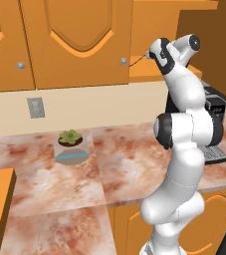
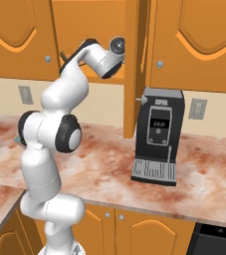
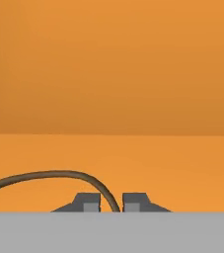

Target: Open the cabinet and move the ladle to the pot. Then close the cabinet.

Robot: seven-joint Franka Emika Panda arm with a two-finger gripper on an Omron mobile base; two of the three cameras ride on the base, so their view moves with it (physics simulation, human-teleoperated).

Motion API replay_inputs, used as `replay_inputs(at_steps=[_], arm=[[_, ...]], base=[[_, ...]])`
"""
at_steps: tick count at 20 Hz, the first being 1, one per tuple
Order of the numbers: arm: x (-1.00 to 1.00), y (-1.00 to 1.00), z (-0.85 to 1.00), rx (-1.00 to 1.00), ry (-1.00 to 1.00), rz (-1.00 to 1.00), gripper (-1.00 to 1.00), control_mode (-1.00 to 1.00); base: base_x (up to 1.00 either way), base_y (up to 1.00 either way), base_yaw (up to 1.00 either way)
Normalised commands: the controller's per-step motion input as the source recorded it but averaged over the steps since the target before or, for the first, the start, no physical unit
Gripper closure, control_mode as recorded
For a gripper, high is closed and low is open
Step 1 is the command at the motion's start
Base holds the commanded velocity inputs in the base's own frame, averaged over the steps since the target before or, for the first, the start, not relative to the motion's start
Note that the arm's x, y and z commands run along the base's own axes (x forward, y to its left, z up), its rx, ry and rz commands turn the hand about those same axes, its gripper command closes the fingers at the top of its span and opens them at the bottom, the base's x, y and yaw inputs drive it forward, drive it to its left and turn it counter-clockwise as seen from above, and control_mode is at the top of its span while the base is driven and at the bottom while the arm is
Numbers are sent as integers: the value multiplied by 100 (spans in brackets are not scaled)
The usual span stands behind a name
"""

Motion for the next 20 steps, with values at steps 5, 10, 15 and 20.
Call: replay_inputs(at_steps=[5,10,15,20], arm=[[-30,2,-5,-2,-14,0,100,-100],[-27,2,-1,-13,-12,-12,100,-100],[-15,0,2,-14,0,-24,100,-100],[0,0,21,-12,0,-29,100,-100]], base=[[0,0,0],[0,0,0],[0,0,0],[0,0,0]])
